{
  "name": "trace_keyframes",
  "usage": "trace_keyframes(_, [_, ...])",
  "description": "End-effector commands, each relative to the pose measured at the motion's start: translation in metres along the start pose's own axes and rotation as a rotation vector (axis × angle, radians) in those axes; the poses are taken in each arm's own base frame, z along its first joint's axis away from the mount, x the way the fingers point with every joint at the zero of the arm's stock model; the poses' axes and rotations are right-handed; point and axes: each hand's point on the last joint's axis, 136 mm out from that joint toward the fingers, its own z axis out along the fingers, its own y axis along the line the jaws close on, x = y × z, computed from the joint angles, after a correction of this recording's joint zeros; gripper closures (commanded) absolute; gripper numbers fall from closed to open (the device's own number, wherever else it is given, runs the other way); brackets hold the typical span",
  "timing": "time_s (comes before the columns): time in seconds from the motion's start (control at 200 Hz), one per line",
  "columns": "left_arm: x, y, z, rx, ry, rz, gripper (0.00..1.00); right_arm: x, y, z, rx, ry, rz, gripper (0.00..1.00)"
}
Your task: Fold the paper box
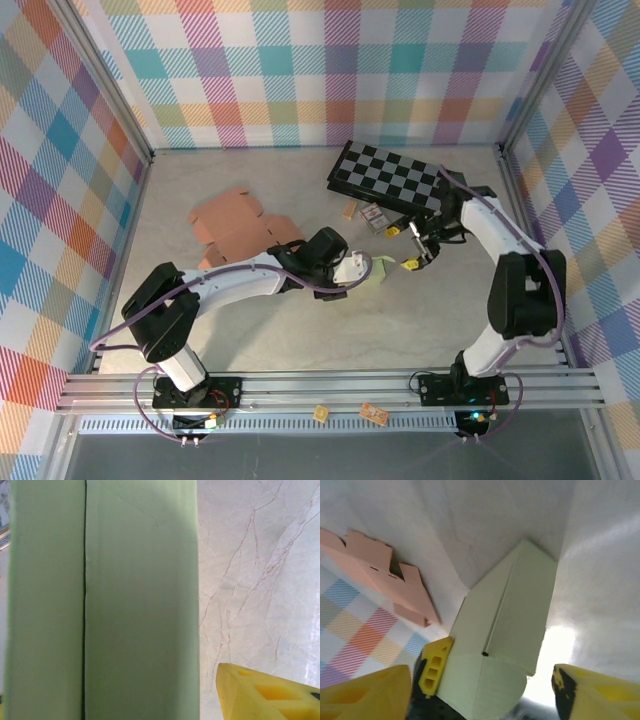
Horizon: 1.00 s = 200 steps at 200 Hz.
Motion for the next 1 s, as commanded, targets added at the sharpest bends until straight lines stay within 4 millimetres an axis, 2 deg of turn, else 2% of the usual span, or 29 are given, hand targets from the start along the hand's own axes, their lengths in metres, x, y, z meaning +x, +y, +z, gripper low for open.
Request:
trace_keyframes(0.0, [-0.004,0.000,-0.005,0.061,-0.014,-0.043,0.39,-0.014,0.002,-0.037,0.064,-0.261,-0.294,0.34])
trace_keyframes(0.065, [-0.003,-0.003,-0.006,0.088,-0.013,-0.048,0.39,-0.015,0.005,-0.044,0.051,-0.354,-0.429,0.42])
trace_keyframes(0.17, [-0.001,-0.005,-0.007,0.102,-0.003,-0.052,0.40,-0.009,0.006,-0.046,0.070,-0.461,-0.648,0.46])
trace_keyframes(0.255, [0.001,-0.005,-0.008,0.107,0.001,-0.054,0.40,0.005,0.015,-0.044,0.066,-0.512,-0.856,0.47])
trace_keyframes(0.345, [0.004,-0.005,-0.008,0.115,0.013,-0.055,0.39,0.022,0.021,-0.033,0.077,-0.475,-1.020,0.48])
trace_keyframes(0.475, [0.007,-0.003,-0.007,0.123,0.021,-0.064,0.39,0.032,0.015,-0.017,0.136,-0.352,-1.099,0.47])
trace_keyframes(0.625, [0.010,-0.001,-0.006,0.126,0.031,-0.072,0.39,0.041,0.015,-0.016,0.162,-0.317,-1.179,0.45])
trace_keyframes(0.995, [0.012,0.005,-0.007,0.128,0.039,-0.067,0.39,0.040,0.003,0.005,0.285,-0.219,-1.292,0.48])
